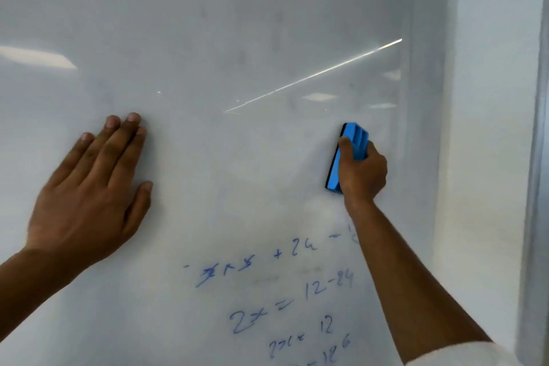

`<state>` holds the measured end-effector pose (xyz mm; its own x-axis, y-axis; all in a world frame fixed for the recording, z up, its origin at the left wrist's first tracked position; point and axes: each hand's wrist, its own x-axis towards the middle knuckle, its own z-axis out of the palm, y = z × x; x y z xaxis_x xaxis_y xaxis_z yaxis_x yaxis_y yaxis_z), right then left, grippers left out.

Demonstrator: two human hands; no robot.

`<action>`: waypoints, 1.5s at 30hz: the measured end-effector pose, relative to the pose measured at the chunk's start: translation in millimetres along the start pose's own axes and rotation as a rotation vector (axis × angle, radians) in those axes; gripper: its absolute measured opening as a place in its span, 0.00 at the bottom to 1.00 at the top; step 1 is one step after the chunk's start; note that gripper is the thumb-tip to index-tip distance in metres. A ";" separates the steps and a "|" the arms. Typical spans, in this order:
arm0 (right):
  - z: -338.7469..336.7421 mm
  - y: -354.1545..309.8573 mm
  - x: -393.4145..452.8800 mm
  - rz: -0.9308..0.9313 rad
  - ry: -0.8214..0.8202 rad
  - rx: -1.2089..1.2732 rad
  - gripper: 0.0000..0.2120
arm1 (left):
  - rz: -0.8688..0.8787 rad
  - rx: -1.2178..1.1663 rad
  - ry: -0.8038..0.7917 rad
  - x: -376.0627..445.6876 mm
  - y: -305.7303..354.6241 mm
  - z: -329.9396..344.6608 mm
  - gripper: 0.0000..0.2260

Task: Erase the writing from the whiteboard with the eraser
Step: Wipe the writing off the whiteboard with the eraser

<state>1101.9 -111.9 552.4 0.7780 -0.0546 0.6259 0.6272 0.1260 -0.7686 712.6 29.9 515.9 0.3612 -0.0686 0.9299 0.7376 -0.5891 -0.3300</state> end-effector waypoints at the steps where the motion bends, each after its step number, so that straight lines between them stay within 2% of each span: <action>1: 10.5 -19.8 -14.4 -0.116 0.009 -0.020 0.24 | 0.005 0.016 0.019 -3.0 -0.2 -1.6 0.32; 3: 29.4 -50.4 -67.2 -0.439 -0.002 -0.046 0.26 | 0.005 0.039 0.046 -6.5 2.4 -4.0 0.31; 5: 38.3 -60.5 -135.9 -0.692 -0.112 -0.029 0.28 | -0.007 0.036 0.040 -6.9 4.4 -5.9 0.30; 7: 33.3 -43.5 -187.4 -0.965 -0.264 -0.027 0.27 | -0.019 0.024 0.025 -7.0 4.2 -8.6 0.30; 9: 22.0 -20.6 -189.3 -1.168 -0.345 -0.051 0.27 | 0.008 0.012 0.023 -10.5 0.0 -11.5 0.29; 11: 19.3 -17.1 -153.5 -1.075 -0.292 -0.060 0.28 | 0.026 0.030 0.022 -18.8 -15.8 -17.6 0.29; 15: 32.6 -64.9 -78.8 -0.591 -0.023 -0.021 0.28 | -0.036 0.056 0.024 -41.9 -36.5 -27.6 0.29; 17: 43.8 -87.2 -83.1 -0.535 0.032 -0.030 0.28 | -0.060 0.055 0.039 -45.1 -33.5 -26.5 0.29; 19: 53.3 -90.2 -118.0 -0.634 0.009 -0.032 0.29 | -0.057 0.049 0.042 -44.9 -32.5 -25.7 0.29; 21: 59.3 -73.2 -179.9 -0.823 -0.076 -0.013 0.29 | -0.048 0.059 0.047 -47.4 -35.7 -24.2 0.28; 24: 48.2 -19.1 -274.9 -1.159 -0.322 0.016 0.26 | -0.069 0.059 0.042 -51.3 -37.2 -23.7 0.28; 26: 30.9 17.8 -297.7 -1.414 -0.505 -0.048 0.24 | -0.081 0.044 0.031 -58.0 -31.1 -23.9 0.28; 28: 21.1 37.2 -276.3 -1.521 -0.553 -0.094 0.24 | -0.057 0.050 0.011 -72.3 -25.3 -25.5 0.29; 30: 21.9 36.7 -238.7 -1.320 -0.394 -0.095 0.25 | -0.035 0.062 0.010 -85.6 -22.0 -26.6 0.29; 32: 25.5 25.2 -201.9 -0.940 -0.192 -0.099 0.28 | -0.034 0.070 0.011 -86.9 -22.7 -25.9 0.29; 34: 29.0 11.5 -189.2 -0.593 -0.091 -0.069 0.30 | -0.041 0.074 0.006 -84.6 -23.7 -25.3 0.29; 36: 36.3 4.3 -211.1 -0.438 -0.048 -0.033 0.31 | -0.047 0.079 -0.005 -86.4 -21.8 -25.0 0.29; 37: 40.9 4.3 -233.9 -0.460 -0.063 -0.011 0.31 | -0.050 0.082 -0.009 -87.2 -21.2 -25.6 0.29; 39: 44.0 13.0 -291.8 -0.717 -0.207 0.023 0.31 | -0.055 0.080 -0.013 -86.2 -22.1 -27.0 0.29; 41: 29.9 34.4 -340.4 -1.169 -0.485 -0.013 0.28 | -0.050 0.067 -0.022 -84.4 -22.0 -29.2 0.29; 43: 14.4 59.6 -343.2 -1.602 -0.736 -0.104 0.25 | -0.052 0.057 -0.042 -87.5 -21.8 -33.3 0.29; 44: 11.3 66.4 -327.5 -1.656 -0.770 -0.105 0.25 | -0.053 0.052 -0.053 -92.4 -21.2 -35.3 0.29; 45: 10.4 68.5 -303.2 -1.561 -0.749 -0.078 0.26 | -0.051 0.043 -0.065 -96.9 -19.0 -36.2 0.29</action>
<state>908.6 -76.3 311.4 -0.6849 0.3685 0.6285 0.7285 0.3607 0.5824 642.8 18.6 437.9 0.3577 0.0137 0.9337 0.7792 -0.5554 -0.2904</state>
